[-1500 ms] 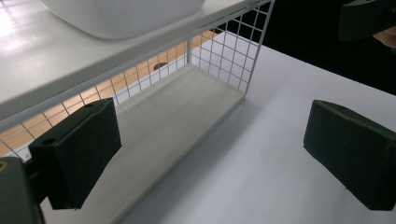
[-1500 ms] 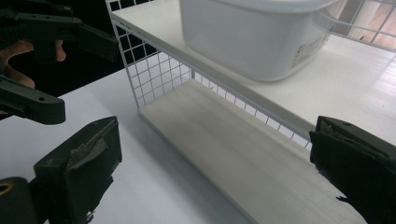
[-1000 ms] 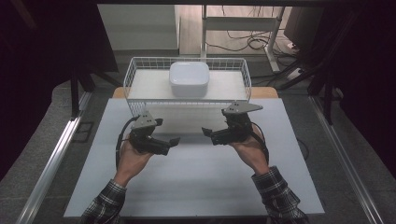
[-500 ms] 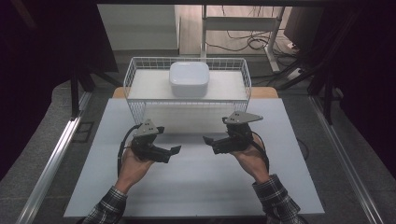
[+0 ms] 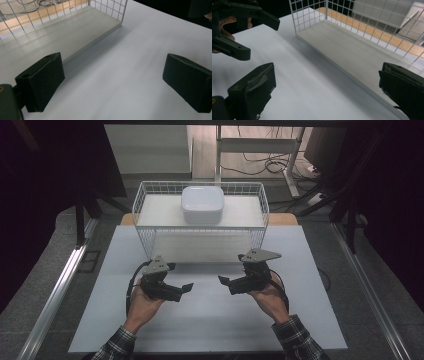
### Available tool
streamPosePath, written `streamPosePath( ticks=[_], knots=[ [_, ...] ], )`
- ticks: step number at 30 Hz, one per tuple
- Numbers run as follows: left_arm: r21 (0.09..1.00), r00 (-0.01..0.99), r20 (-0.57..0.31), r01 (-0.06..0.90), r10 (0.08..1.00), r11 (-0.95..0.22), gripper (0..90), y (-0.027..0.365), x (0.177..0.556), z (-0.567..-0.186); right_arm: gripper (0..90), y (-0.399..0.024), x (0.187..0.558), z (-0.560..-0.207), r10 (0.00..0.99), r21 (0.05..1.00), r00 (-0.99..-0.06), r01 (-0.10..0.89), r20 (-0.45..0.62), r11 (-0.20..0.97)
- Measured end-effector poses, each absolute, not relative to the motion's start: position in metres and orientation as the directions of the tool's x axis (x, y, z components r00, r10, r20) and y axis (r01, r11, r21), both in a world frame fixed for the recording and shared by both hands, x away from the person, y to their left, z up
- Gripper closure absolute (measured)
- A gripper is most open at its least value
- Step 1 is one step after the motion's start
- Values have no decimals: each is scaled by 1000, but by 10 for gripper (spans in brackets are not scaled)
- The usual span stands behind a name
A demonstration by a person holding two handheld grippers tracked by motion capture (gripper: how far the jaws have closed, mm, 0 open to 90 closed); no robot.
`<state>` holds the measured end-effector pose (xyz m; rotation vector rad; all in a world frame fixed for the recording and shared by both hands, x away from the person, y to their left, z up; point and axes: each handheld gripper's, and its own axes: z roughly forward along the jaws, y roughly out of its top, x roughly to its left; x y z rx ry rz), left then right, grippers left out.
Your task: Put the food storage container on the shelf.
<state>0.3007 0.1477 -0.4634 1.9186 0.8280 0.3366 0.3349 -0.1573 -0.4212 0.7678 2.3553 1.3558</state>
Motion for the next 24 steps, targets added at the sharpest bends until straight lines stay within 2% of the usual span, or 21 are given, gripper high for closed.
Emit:
streamPosePath(
  ticks=[9,24],
  knots=[
    [868,722,-109,405,684,-288,33,152,292,-473,0,-168,331,-436,597,854,-802,313,4,415],
    [855,700,-118,432,704,-286,33,162,275,-491,0,-179,319,-441,608,865,-794,293,-18,408]
  ],
)
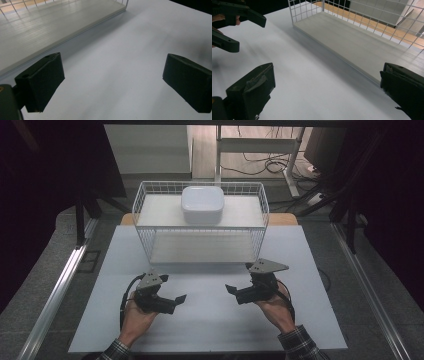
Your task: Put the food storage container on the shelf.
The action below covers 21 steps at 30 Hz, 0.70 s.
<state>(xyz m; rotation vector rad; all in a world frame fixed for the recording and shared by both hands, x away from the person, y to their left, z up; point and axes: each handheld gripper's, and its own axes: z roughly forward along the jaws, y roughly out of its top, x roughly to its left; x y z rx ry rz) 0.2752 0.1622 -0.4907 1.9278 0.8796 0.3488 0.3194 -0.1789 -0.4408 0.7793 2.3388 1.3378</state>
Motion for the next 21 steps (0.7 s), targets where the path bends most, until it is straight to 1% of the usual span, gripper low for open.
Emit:
streamPosePath(
  ticks=[7,21],
  knots=[
    [849,690,-120,444,714,-286,33,166,269,-498,0,-188,316,-450,622,859,-783,319,1,401],
    [828,672,-113,471,732,-305,32,179,255,-509,0,-210,305,-470,650,843,-760,349,0,409]
  ],
)
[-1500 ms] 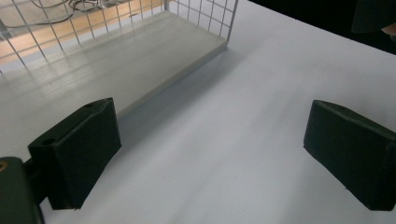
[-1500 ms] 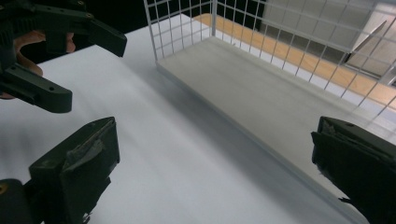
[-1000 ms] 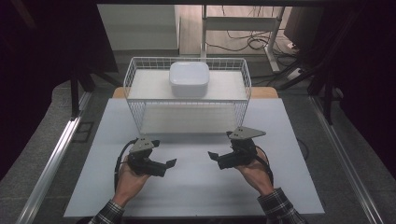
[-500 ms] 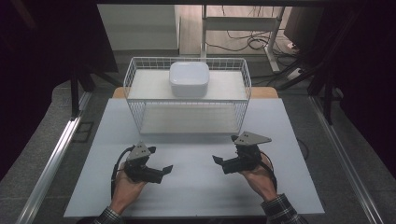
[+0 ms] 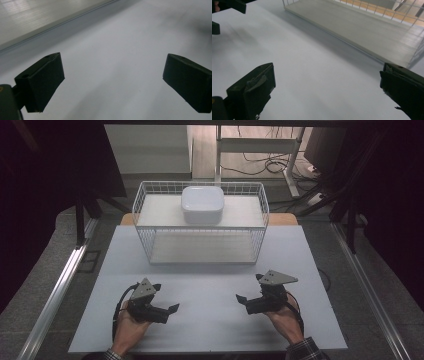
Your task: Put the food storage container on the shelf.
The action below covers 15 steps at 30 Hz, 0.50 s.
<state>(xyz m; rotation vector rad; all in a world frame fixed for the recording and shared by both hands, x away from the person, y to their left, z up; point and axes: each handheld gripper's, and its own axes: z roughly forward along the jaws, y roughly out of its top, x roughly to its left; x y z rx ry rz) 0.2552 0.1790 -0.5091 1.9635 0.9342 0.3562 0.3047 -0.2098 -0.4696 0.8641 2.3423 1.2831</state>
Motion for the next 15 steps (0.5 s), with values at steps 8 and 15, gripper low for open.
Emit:
streamPosePath(
  ticks=[8,15],
  knots=[
    [815,656,-112,491,747,-308,32,186,248,-516,0,-226,299,-482,675,832,-738,382,12,403],
    [776,643,-109,532,758,-339,32,186,248,-527,0,-234,293,-497,686,812,-727,417,28,408]
  ],
)
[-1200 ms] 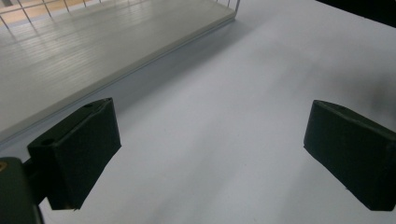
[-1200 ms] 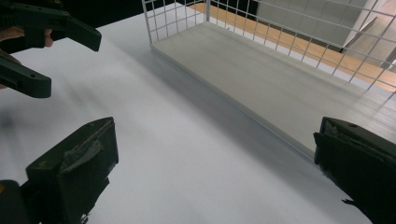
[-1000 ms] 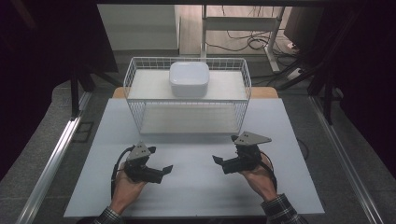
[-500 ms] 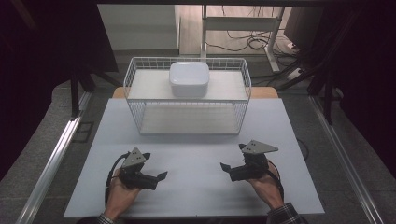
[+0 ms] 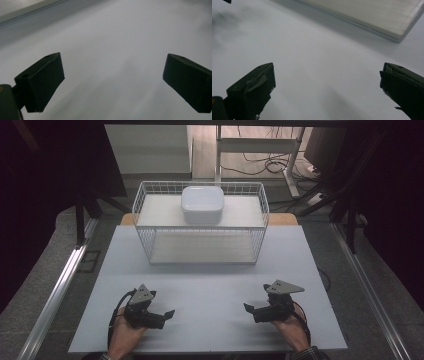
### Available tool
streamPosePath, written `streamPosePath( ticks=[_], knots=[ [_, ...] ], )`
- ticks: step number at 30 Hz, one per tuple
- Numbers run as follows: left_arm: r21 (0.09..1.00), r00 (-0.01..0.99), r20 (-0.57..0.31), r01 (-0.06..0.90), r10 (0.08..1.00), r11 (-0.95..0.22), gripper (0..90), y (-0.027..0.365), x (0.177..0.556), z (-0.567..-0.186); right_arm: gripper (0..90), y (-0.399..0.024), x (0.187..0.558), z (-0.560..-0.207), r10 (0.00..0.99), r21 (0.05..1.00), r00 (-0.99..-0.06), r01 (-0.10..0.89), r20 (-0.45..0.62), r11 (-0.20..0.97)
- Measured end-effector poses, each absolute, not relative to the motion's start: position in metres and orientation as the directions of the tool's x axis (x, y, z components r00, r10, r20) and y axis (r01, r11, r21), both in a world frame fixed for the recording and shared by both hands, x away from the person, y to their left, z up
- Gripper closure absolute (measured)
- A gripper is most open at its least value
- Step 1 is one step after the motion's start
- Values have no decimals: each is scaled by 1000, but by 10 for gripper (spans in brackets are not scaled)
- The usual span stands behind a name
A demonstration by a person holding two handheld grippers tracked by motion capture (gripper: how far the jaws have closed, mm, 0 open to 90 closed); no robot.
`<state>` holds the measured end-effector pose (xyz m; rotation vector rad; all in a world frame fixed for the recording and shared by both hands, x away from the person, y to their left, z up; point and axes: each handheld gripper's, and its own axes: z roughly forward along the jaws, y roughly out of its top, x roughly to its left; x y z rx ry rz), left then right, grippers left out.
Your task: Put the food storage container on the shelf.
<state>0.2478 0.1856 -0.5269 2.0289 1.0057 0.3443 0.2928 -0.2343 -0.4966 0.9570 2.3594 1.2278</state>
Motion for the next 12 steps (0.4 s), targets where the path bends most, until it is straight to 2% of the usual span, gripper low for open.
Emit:
streamPosePath(
  ticks=[12],
  knots=[
    [738,635,-131,575,761,-353,31,184,253,-534,0,-240,292,-507,696,784,-716,461,52,416]
  ],
)
